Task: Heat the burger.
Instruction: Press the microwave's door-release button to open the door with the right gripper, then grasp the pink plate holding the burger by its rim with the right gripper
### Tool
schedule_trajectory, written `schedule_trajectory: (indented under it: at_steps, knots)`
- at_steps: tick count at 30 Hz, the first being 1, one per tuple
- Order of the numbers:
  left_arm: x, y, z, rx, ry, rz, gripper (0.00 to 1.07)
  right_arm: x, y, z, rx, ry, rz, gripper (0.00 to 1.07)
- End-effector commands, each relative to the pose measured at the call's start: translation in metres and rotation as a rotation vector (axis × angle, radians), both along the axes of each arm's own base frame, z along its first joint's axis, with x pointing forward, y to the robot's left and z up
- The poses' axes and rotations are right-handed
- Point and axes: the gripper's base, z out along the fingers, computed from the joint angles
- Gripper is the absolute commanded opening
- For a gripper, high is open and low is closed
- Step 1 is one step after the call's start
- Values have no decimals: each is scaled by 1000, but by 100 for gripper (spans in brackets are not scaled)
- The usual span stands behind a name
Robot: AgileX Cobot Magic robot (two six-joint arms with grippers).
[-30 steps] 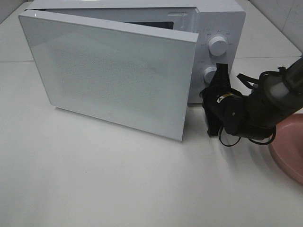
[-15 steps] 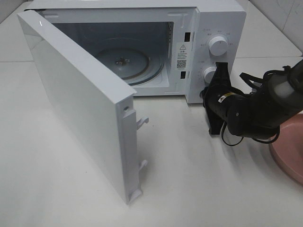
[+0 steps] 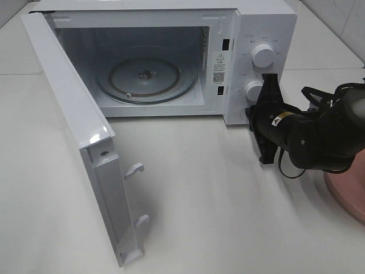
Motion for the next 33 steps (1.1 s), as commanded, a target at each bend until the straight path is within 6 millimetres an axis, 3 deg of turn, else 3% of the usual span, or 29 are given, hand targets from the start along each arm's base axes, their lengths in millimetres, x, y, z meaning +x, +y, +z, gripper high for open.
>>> schedule_trajectory:
  at_steps: [1, 13, 18, 25, 33]
  knots:
    - [-2, -1, 1, -12, -30, -6, 98, -2, 1, 17, -4, -49, 60, 0]
    - [-2, -1, 1, -11, -30, -5, 98, -33, -6, 32, -116, 91, 153, 0]
    - [-2, -1, 1, -11, -30, -5, 98, -42, -7, 48, -259, 125, 246, 0]
    - [-2, -1, 1, -11, -30, -5, 98, -57, -10, 78, -605, 91, 466, 0]
    - [-2, -1, 1, -11, -30, -5, 98, -75, -14, 93, -762, 136, 622, 2]
